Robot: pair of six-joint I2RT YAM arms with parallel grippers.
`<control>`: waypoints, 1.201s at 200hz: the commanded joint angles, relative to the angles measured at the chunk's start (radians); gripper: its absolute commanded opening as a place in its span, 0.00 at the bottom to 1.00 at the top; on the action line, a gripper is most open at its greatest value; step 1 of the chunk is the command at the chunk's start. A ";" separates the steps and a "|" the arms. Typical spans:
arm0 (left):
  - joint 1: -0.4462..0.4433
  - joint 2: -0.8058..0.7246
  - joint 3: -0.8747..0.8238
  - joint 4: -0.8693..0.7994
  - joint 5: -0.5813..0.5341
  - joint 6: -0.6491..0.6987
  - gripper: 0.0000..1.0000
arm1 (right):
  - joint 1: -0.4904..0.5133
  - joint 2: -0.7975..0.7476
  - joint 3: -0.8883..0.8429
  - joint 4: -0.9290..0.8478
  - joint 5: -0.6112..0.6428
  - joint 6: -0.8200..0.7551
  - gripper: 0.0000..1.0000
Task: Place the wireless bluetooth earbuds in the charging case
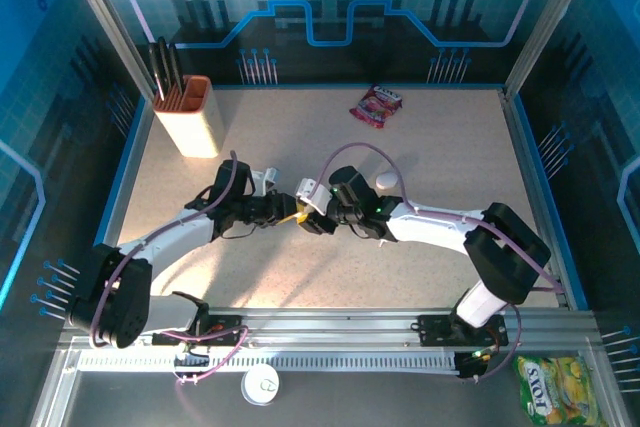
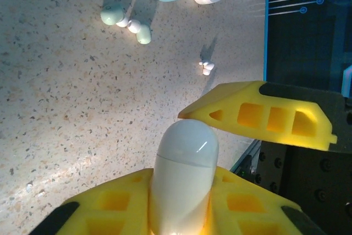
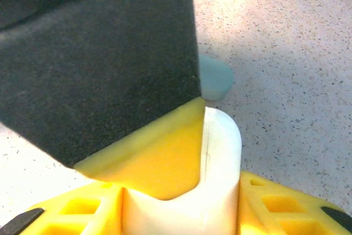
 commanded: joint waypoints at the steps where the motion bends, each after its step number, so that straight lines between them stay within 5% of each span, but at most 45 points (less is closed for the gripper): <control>1: -0.006 -0.027 -0.031 0.021 0.012 0.006 0.18 | -0.013 -0.048 -0.006 0.036 -0.053 0.028 0.51; 36: -0.005 -0.111 -0.117 0.235 -0.002 0.045 0.10 | -0.042 -0.141 -0.063 0.059 -0.123 0.101 0.73; 73: -0.006 -0.159 -0.273 0.729 0.014 0.057 0.09 | -0.169 -0.271 -0.167 0.227 -0.349 0.361 0.74; 115: -0.013 -0.144 -0.326 1.122 0.121 -0.002 0.09 | -0.284 -0.298 -0.251 0.509 -0.601 0.663 0.64; 163: -0.059 -0.062 -0.326 1.393 0.215 -0.058 0.09 | -0.280 -0.263 -0.221 0.554 -0.667 0.711 0.57; 209: -0.090 -0.017 -0.300 1.397 0.222 -0.045 0.10 | -0.240 -0.272 -0.179 0.482 -0.657 0.654 0.53; 240: -0.094 -0.019 -0.296 1.398 0.228 -0.029 0.11 | -0.236 -0.278 -0.169 0.443 -0.639 0.626 0.31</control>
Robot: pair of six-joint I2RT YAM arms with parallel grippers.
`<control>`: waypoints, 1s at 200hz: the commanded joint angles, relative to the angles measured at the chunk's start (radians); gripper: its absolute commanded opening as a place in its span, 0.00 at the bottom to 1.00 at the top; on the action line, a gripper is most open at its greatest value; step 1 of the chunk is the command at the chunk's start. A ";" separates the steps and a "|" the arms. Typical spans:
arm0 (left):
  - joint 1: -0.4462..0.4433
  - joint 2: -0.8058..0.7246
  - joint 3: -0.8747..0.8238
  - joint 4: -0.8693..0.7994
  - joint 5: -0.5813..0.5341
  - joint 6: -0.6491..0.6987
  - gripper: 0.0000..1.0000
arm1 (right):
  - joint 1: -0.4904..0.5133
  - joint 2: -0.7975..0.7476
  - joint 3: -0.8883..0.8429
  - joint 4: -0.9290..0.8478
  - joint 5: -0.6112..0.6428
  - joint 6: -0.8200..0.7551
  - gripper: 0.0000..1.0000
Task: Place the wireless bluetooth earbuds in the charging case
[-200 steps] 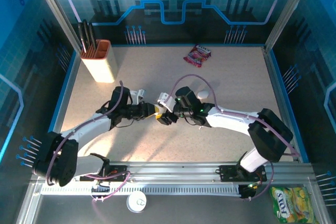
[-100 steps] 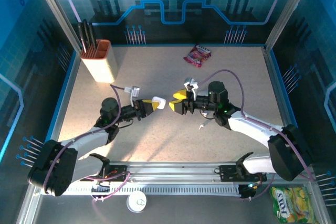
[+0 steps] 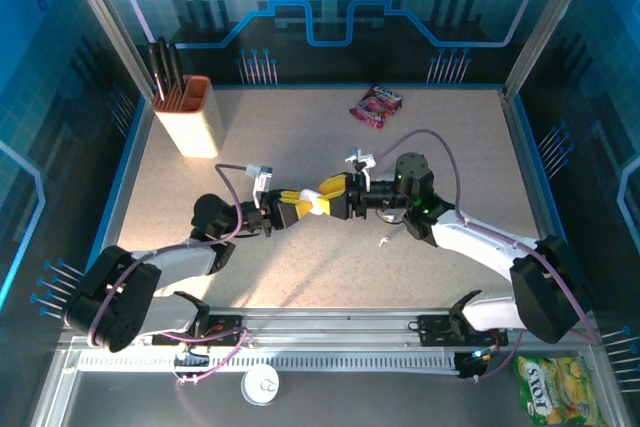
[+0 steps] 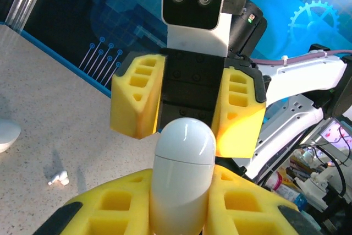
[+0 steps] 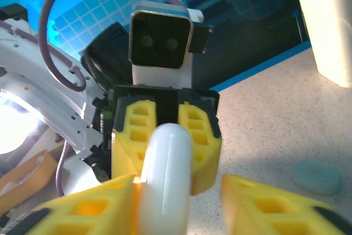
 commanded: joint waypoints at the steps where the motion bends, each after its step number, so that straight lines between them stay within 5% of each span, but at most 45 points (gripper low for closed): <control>1: -0.012 0.001 0.020 0.077 0.045 0.024 0.11 | 0.006 0.000 0.031 -0.033 0.014 -0.030 0.31; 39: -0.011 -0.004 0.002 0.078 0.011 0.069 0.29 | 0.006 -0.042 0.040 -0.125 0.030 -0.110 0.20; 59: -0.012 -0.007 -0.005 0.076 0.003 0.124 0.56 | 0.006 -0.081 0.052 -0.218 0.057 -0.182 0.19; 82: -0.016 -0.015 -0.019 0.076 0.007 0.235 0.71 | 0.004 -0.134 0.073 -0.355 0.111 -0.297 0.18; 155: -0.052 0.032 0.011 -0.042 0.099 0.559 0.78 | 0.007 -0.228 0.214 -0.853 0.165 -0.587 0.15; 200: -0.099 0.050 0.069 -0.166 0.141 0.618 0.69 | 0.030 -0.226 0.270 -0.998 0.184 -0.667 0.14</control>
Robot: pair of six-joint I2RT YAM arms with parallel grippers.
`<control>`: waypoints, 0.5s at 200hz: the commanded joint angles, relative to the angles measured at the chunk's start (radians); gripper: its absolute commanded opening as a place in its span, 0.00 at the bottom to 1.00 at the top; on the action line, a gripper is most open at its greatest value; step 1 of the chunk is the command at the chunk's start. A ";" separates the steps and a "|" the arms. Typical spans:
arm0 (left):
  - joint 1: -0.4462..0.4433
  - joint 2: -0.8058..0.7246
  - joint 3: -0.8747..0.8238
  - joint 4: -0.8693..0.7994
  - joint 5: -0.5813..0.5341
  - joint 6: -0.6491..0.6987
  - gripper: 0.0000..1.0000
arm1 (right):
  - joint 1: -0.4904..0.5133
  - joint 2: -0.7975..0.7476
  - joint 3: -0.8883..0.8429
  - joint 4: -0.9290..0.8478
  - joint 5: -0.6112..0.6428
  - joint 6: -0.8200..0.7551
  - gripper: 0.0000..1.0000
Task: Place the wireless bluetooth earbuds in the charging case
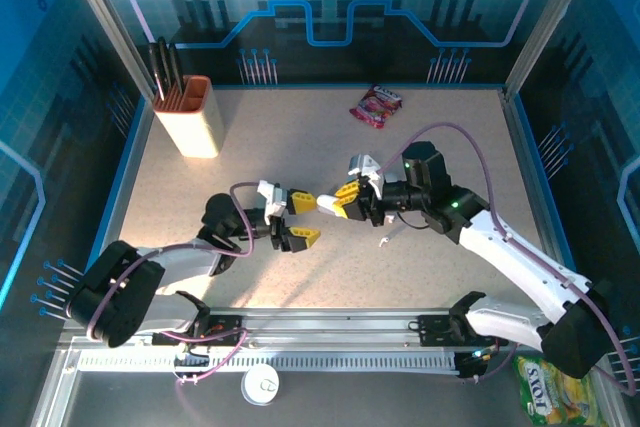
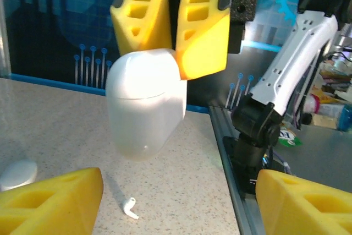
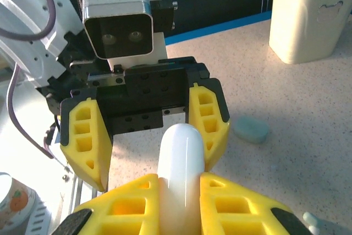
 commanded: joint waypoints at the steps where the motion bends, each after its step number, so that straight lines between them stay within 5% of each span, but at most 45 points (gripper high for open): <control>1: -0.018 0.020 0.052 -0.068 0.062 0.072 0.68 | 0.024 -0.011 0.044 -0.145 0.019 -0.085 0.14; 100: -0.045 0.074 0.103 -0.073 0.052 -0.008 0.37 | 0.052 0.011 0.050 -0.150 0.039 -0.100 0.14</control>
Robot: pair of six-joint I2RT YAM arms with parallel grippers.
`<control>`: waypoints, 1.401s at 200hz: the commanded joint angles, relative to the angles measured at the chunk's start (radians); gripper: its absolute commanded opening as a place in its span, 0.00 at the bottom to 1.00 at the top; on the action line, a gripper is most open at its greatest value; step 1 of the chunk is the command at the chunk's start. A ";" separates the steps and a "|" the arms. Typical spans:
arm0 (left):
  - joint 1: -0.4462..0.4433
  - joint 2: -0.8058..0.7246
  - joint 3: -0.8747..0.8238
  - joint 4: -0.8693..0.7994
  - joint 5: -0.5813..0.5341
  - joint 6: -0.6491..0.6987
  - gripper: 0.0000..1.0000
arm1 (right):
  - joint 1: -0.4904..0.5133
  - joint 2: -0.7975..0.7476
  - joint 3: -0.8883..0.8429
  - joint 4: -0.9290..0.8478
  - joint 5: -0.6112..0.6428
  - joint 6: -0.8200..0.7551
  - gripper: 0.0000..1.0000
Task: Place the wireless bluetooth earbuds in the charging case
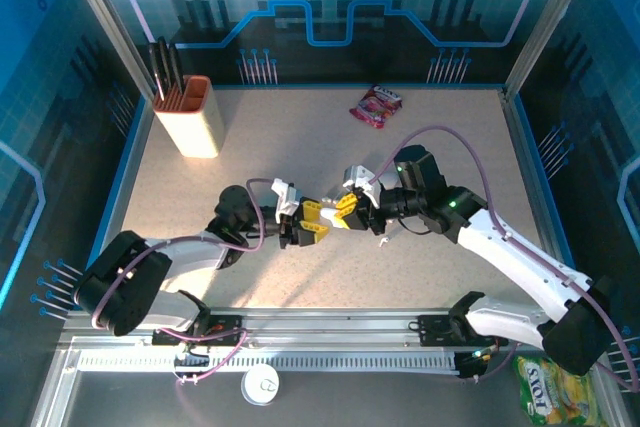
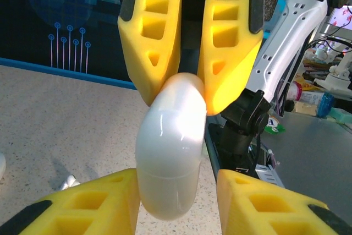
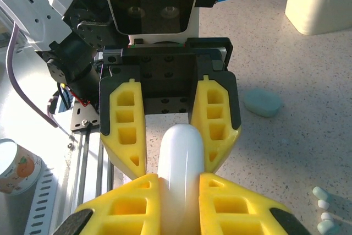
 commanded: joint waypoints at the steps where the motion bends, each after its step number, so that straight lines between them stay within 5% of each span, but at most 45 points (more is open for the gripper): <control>1: -0.008 0.009 0.033 0.018 0.018 -0.023 0.37 | 0.016 0.000 0.025 -0.011 0.002 -0.015 0.14; 40: -0.008 0.026 0.033 0.069 0.027 -0.059 0.34 | 0.017 0.000 0.016 0.002 -0.002 -0.010 0.14; 80: -0.008 0.042 0.028 0.115 0.039 -0.082 0.16 | 0.017 -0.009 0.004 0.021 0.022 0.003 0.17; 119: -0.008 0.036 0.024 0.115 0.040 -0.076 0.12 | 0.016 -0.027 -0.023 0.064 0.164 0.017 0.56; 137: -0.008 0.035 0.024 0.110 0.039 -0.073 0.12 | 0.017 -0.027 -0.027 0.080 0.214 0.022 0.65; 192: -0.007 0.024 0.008 0.086 0.029 -0.011 0.12 | 0.000 -0.041 -0.019 0.147 0.319 0.113 0.67; 280: -0.004 -0.003 -0.018 0.013 -0.010 0.095 0.12 | -0.097 -0.127 -0.115 0.279 0.251 0.292 0.78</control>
